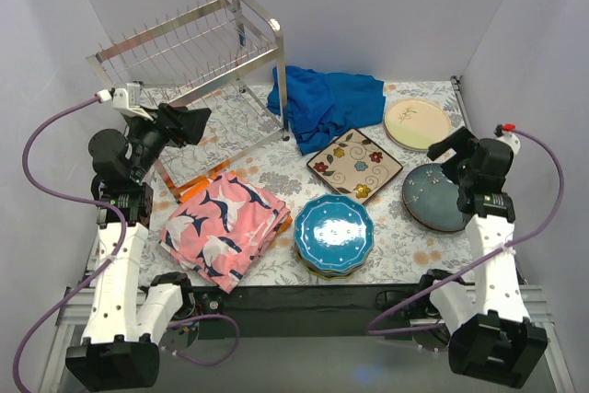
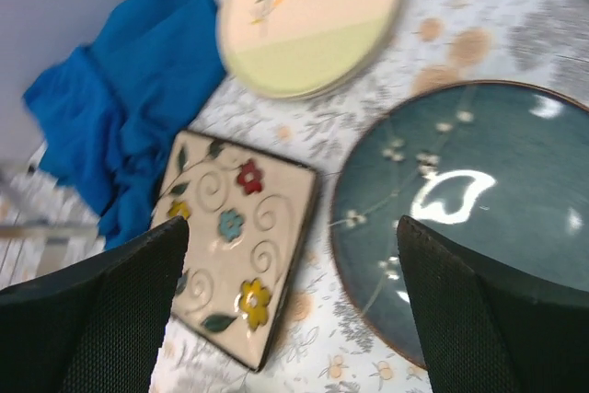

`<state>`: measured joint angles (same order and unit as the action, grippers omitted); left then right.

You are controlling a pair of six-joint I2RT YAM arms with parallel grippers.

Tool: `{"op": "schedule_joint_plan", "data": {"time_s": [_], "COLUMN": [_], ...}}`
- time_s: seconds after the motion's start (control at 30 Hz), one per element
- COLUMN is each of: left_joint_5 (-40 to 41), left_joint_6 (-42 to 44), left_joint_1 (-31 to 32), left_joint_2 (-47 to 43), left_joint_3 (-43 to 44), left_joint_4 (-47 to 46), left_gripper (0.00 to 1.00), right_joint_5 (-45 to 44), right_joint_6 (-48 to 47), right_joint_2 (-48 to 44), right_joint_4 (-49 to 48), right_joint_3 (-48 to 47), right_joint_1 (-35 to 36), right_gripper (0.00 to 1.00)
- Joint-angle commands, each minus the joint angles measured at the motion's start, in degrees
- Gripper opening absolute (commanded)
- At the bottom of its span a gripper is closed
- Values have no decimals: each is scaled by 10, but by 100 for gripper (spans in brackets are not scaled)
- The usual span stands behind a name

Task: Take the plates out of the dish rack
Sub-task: Reset both arms

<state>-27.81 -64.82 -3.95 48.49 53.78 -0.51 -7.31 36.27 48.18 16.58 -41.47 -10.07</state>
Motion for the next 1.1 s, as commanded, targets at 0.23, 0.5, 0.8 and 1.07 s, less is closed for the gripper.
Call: {"op": "schedule_joint_plan", "data": {"time_s": [0.23, 0.5, 0.8, 1.07], "left_joint_5": [-112, 41, 70, 86], "left_joint_6": [-35, -15, 4, 10], "left_joint_1": [90, 306, 381, 381], "left_joint_2": [47, 69, 72, 39], "left_joint_3": [44, 5, -61, -108], "left_joint_4": [39, 31, -84, -142], "left_gripper": [75, 75, 75, 75], "right_joint_5": [353, 376, 406, 422], "right_joint_6": [-114, -137, -129, -125], "right_joint_2": [16, -66, -112, -87], "right_joint_4": [-59, -88, -113, -124], "right_joint_3": [-58, 6, 25, 27], "right_joint_1": [82, 97, 100, 100], "right_gripper": [99, 98, 98, 98]}}
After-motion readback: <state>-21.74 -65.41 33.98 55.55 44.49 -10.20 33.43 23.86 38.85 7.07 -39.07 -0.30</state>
